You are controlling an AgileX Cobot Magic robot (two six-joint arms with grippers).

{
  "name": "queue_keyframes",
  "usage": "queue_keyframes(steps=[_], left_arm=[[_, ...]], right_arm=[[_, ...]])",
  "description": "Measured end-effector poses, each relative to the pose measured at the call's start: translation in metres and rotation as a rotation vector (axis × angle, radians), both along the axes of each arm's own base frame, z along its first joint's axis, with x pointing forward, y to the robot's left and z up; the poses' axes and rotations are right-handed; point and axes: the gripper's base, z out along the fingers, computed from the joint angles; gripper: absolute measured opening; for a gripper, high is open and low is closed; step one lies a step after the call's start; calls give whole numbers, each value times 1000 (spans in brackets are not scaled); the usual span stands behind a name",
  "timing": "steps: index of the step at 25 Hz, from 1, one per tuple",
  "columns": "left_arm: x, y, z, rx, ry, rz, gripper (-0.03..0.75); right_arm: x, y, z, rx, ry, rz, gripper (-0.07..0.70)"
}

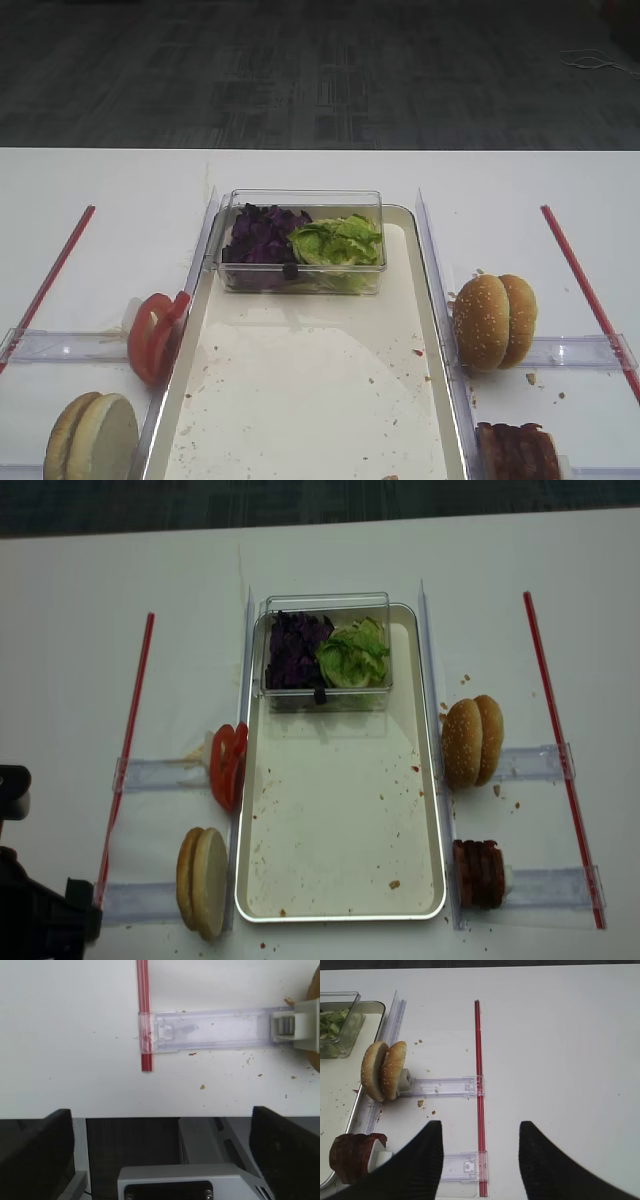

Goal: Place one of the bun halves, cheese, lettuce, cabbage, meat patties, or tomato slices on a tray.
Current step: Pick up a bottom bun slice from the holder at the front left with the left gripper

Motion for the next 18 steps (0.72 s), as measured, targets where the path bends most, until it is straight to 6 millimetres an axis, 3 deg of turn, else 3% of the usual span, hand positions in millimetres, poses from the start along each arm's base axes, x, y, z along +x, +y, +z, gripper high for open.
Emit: queue_keyframes(steps=[10,18], left_arm=[[9,-1,-5,-16,31,6,687],[35,-1,-2,-30,41,36,687]], right_arm=[[0,0,0,0,2,0,397],[0,0,0,0,2,0,397]])
